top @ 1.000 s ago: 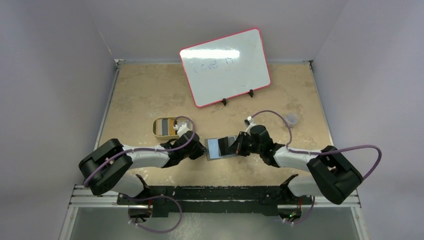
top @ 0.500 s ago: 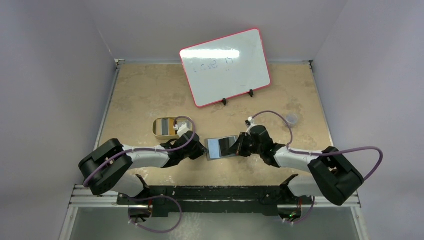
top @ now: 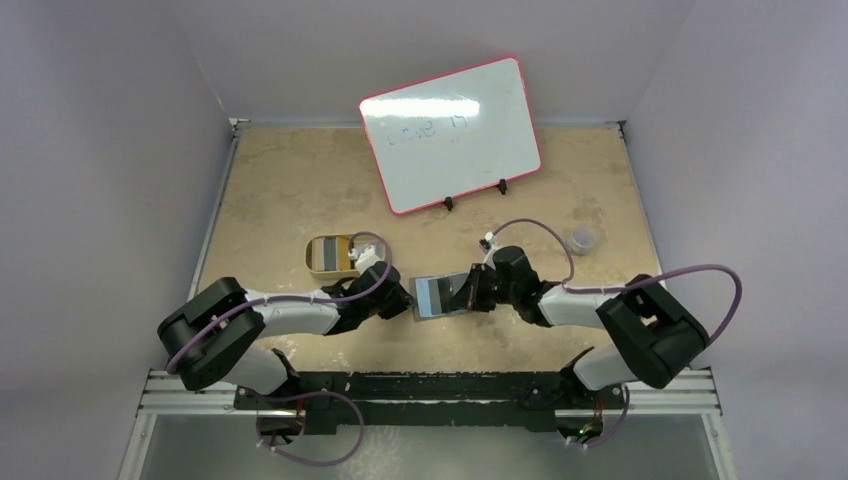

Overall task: Put the credit cards into the card holder
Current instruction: Insert the credit card into the card holder.

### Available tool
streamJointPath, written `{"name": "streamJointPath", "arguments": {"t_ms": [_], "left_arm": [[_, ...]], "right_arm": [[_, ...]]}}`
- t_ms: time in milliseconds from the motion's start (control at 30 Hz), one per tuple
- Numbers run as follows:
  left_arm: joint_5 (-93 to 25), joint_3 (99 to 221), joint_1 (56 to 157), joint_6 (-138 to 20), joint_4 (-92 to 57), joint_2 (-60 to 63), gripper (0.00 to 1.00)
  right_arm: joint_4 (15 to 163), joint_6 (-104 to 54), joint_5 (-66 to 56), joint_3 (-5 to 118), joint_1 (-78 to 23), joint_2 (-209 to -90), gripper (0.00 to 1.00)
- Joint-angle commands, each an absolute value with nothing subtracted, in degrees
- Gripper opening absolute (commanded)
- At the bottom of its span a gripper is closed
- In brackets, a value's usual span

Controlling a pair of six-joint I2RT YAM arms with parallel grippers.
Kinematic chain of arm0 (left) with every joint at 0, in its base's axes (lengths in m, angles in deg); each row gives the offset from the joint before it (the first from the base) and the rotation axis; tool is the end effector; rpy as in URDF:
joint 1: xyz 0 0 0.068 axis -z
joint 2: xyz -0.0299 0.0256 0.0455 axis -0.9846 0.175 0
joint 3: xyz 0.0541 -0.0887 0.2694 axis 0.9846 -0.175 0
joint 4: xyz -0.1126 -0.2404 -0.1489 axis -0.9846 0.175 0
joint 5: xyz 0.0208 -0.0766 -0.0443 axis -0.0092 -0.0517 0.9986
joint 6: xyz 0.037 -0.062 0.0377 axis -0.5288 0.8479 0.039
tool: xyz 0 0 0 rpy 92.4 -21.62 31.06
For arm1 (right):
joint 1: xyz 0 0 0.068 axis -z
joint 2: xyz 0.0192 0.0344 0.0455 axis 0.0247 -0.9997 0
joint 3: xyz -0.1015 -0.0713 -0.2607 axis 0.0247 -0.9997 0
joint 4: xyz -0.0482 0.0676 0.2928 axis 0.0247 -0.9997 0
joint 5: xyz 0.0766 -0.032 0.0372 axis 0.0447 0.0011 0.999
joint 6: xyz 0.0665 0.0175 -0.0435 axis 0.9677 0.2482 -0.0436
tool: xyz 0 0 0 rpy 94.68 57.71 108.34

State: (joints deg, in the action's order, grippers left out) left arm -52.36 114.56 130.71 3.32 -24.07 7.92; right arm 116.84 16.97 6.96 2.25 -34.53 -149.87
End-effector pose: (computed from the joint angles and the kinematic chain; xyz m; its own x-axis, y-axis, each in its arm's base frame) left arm 0.1965 -0.2207 0.0843 -0.7842 -0.5322 -0.3189 -0.2467 0.7391 -0.6267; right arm 0.2222 0.1909 0.0913 -0.8811 0.2323 -0.4120 -0.1835 0.6350 0.7504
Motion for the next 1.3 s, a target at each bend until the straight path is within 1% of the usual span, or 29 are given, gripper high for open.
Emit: {"name": "streamJointPath", "arguments": {"t_ms": [0, 100, 200, 267, 433, 767, 1133, 1267], "left_arm": [[-54.6, 114.5, 131.2, 0.3, -17.6, 8.8, 0.0], [-54.8, 114.5, 131.2, 0.3, -17.3, 8.7, 0.0], [-54.8, 114.3, 131.2, 0.0, -17.1, 8.5, 0.0], [-54.6, 114.4, 131.2, -0.2, -17.0, 8.8, 0.0], [-54.6, 114.5, 131.4, -0.3, -17.2, 8.6, 0.0], [-54.5, 114.4, 131.9, -0.2, -17.8, 8.7, 0.0], [-54.2, 114.9, 132.0, -1.2, -19.4, 7.8, 0.0], [-54.0, 115.2, 131.9, -1.2, -19.7, 7.8, 0.0]], "right_arm": [[109.0, 11.3, 7.2, 5.6, -35.0, -152.8, 0.0], [103.1, 10.8, 5.6, 7.2, -35.0, -151.1, 0.1], [98.2, 10.2, 1.1, 8.8, -35.0, -146.7, 0.23], [96.9, 10.3, -0.2, 9.3, -35.0, -144.9, 0.28], [98.4, 10.2, -2.1, 10.8, -35.0, -145.0, 0.36], [101.9, 8.5, -0.4, 14.0, -35.1, -150.6, 0.38], [108.9, 6.3, 7.1, 15.2, -36.6, -155.8, 0.37], [110.2, 7.0, 7.6, 15.1, -37.5, -156.5, 0.36]]}}
